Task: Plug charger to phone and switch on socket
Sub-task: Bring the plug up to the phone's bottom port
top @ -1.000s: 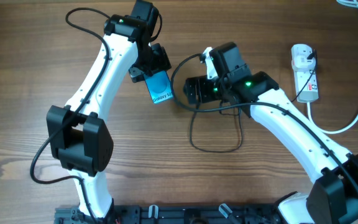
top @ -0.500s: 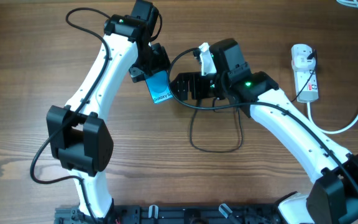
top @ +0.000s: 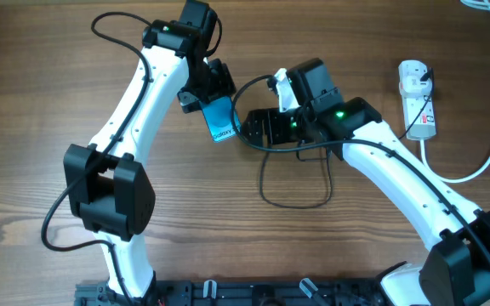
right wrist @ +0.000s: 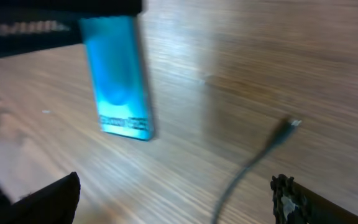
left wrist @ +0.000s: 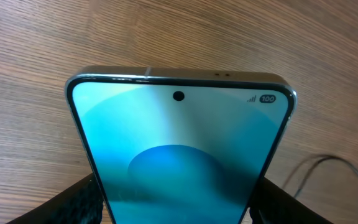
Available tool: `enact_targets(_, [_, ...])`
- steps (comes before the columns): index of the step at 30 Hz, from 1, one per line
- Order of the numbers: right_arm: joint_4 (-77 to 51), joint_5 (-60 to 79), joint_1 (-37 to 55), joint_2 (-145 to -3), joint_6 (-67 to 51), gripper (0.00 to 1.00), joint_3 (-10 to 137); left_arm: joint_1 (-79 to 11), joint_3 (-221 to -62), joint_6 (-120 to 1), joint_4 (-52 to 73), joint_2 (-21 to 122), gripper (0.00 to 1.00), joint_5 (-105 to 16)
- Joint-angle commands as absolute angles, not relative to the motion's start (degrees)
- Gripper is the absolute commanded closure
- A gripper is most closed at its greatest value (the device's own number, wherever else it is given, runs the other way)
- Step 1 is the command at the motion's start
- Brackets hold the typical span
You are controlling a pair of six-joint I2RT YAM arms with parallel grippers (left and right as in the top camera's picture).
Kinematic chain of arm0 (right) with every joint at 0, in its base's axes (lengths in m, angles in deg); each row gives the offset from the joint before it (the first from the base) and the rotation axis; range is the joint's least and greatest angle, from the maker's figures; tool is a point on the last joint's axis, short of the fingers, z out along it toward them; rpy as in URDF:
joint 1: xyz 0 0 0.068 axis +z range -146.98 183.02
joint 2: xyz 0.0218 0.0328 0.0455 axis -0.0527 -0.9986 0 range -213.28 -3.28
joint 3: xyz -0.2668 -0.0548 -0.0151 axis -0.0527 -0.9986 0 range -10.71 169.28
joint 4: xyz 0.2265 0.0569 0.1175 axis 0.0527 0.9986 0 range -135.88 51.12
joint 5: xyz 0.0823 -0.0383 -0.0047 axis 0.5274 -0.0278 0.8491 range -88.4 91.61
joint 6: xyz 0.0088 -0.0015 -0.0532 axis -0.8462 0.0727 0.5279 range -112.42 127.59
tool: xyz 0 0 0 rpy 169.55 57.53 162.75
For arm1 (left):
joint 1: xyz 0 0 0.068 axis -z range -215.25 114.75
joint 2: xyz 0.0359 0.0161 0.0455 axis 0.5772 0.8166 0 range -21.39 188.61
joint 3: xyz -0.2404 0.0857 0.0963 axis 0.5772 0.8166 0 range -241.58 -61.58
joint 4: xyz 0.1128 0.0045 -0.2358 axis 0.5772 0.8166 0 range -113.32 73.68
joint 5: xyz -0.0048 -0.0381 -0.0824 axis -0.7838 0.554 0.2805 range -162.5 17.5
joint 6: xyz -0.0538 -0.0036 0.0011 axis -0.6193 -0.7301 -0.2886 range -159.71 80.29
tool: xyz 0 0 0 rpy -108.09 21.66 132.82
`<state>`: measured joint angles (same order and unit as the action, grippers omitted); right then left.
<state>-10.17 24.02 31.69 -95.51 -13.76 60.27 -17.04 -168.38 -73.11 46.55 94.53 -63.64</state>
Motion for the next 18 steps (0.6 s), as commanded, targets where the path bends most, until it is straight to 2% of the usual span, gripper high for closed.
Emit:
enact_targets(1, [-12.2,31.7,31.8,-94.6,-15.9,0.00,61.4,-17.1,-168.9,-73.7,45.4,92.4,0.30,-58.1])
enact_targets(9, [-11.9,27.4,31.8,-94.6,-16.9,0.00,61.4,-17.1,-168.9,-76.7,43.9,92.4,0.30,-52.3])
enact_targets(18, [-14.0,24.2,31.8,-94.6,-31.4,0.01,61.4,-17.3,-168.9,-81.0,41.7,92.4,0.30,-42.2])
